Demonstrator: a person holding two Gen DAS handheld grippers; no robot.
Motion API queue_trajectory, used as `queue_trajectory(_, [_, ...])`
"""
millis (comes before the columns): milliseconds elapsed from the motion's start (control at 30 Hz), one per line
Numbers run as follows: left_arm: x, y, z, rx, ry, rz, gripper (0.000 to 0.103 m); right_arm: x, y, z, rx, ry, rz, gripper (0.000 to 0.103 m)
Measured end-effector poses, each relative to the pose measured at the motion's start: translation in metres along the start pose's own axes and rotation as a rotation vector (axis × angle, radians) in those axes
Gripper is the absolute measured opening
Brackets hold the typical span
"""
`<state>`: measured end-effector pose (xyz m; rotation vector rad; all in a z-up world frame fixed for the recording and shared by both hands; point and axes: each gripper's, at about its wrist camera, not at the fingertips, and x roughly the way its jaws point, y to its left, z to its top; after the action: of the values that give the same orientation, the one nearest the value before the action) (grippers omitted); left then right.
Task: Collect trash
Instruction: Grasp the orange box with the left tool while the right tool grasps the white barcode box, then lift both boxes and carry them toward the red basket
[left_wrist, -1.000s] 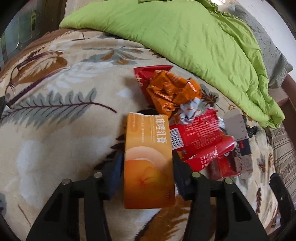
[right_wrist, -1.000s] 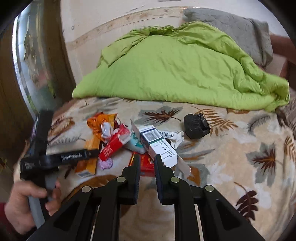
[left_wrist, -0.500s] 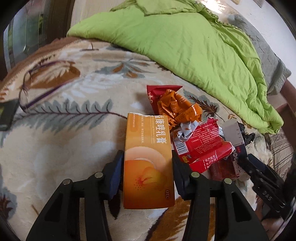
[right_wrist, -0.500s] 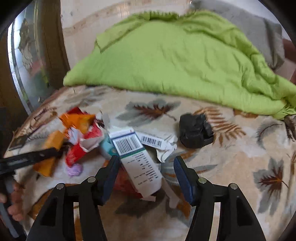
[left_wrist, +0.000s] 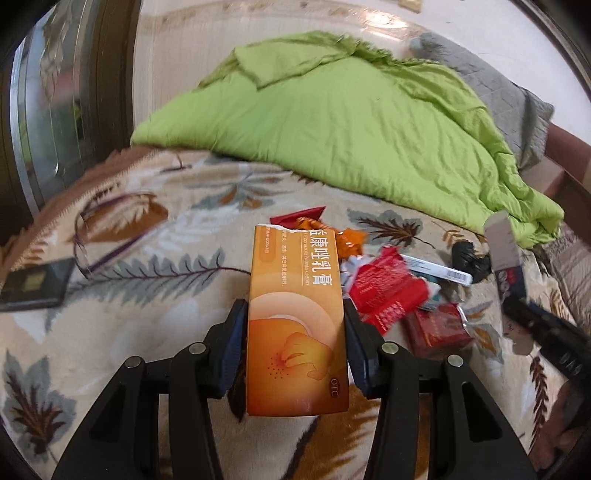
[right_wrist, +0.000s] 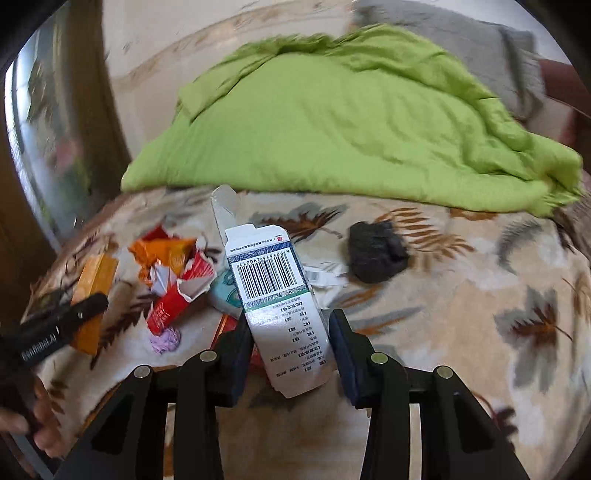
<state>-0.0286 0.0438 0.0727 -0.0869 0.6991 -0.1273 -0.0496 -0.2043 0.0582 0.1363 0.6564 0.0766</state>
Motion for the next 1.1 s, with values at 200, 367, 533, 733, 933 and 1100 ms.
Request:
queue_trajectory(200, [-0.045,-0.015,-0.019,0.115,-0.074,0.026,0.048,-0.048,0.014,-0.017,0.03,-0.061,0.011,0.044])
queue_trajectory(367, [-0.081,-0.023,-0.046,0.152,-0.073,0.0,0.048,-0.081,0.019,-0.044,0.068,-0.061,0.042,0.044])
queue_trajectory(533, [-0.096,-0.032,-0.064,0.163,-0.074,-0.059,0.048,-0.107,0.02,-0.067,0.07,-0.065,0.036,0.044])
queue_trajectory(733, [-0.086,-0.037,-0.067,0.17,-0.064,-0.099,0.048,-0.102,0.011,-0.071,0.106,-0.032,0.038,0.044])
queue_trajectory(933, [-0.074,-0.033,-0.067,0.151,-0.033,-0.116,0.048,-0.096,0.019,-0.071,0.07,-0.034,0.025,0.044])
queue_trajectory(1100, [-0.069,-0.032,-0.066,0.145,-0.027,-0.112,0.048,-0.089,0.022,-0.07,0.054,-0.02,0.03,0.044])
